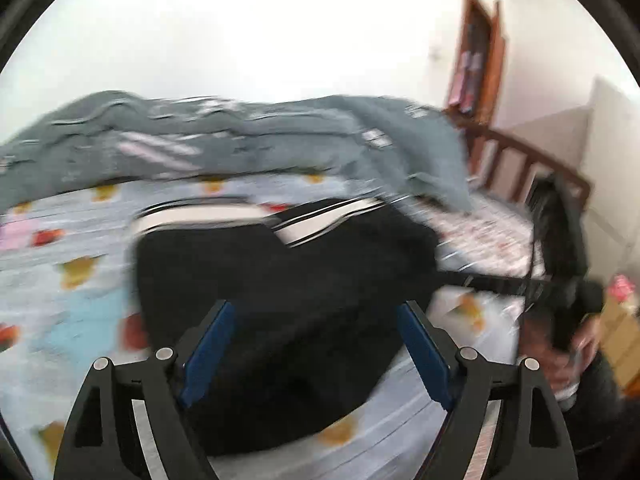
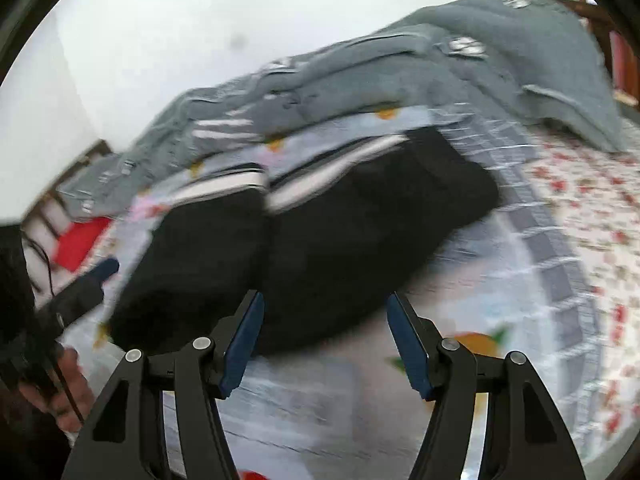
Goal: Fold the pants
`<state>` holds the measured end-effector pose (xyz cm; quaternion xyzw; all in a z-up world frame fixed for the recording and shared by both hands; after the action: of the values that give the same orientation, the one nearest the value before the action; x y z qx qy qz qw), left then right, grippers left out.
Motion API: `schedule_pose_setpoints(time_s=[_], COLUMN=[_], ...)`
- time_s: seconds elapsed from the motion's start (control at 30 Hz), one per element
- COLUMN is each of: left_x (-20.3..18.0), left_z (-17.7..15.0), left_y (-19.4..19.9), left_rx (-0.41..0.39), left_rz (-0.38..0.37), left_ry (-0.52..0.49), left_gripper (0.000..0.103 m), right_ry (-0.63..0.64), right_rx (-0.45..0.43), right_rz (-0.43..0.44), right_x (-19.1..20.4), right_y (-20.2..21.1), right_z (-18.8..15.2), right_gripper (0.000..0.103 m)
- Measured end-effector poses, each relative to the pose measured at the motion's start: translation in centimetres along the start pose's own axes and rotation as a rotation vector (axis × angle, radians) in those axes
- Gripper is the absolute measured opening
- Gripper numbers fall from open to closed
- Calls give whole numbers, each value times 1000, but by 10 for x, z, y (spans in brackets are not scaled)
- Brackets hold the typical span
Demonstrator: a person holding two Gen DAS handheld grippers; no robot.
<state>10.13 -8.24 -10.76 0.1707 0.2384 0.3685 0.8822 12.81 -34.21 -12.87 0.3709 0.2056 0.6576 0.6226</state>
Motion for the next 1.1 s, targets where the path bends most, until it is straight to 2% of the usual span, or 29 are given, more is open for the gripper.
schedule_pose_setpoints(time_s=[0.1,0.13,0.17,0.23,0.3,0.37,0.4,0.43,0.6,0.63,0.73,0.77,0.87,0.93,1.0,1.1], left_x=[37,44,56,65,65,65,66,66,57,58,50,47,48,48,38,24], left_z=[-31,-39,-55,-71,-78,-80,-82,-82,-76,-77,-79,-77,-75,-73,-67,-56], left_y=[16,17,18,16,12,6,3,-1,-29,-37,-51,-52,-53,-51,-50,-55], left_rx=[53,74,107,131,137,127,130,129,134,149,195,194,195,197,180,166], left_rz=[167,174,165,118,92,100,107,109,143,184,363,372,361,340,270,222], left_ry=[58,83,149,239,257,248,253,257,252,241,116,103,129,134,103,71], left_gripper=[83,83,83,83,83,83,83,83,85,85,90,90,90,90,90,90], right_ry=[-15,-22,-40,-89,-140,-163,-158,-142,-73,-41,32,46,48,22,-19,-75], right_rx=[51,67,92,150,190,231,219,198,66,28,-58,-81,-131,-176,-216,-235], right_rz=[87,103,125,200,267,276,261,261,275,255,205,196,166,123,80,38], right_x=[29,35,41,53,61,68,70,72,79,80,80,76,52,22,-15,-66], right_y=[-24,-30,-40,-57,-70,-83,-82,-78,-43,-35,-16,-10,2,10,21,26], right_z=[1,0,-1,-5,-6,-8,-7,-4,29,38,57,63,82,97,110,109], right_gripper=[64,63,62,57,56,44,36,19,15,14,12,12,10,9,9,9])
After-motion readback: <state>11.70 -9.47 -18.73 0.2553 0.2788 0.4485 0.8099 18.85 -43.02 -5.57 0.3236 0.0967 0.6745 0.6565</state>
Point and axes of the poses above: each gripper's, at about its wrist camera, not at the fingertips, and y roughly against the way its jaws point, x to its left, z to its top, the point moved 7 cm from there along -y, roughly the way its jaws point, and after that the axes turned 15 degrees about -z, right-handed, at the moved point
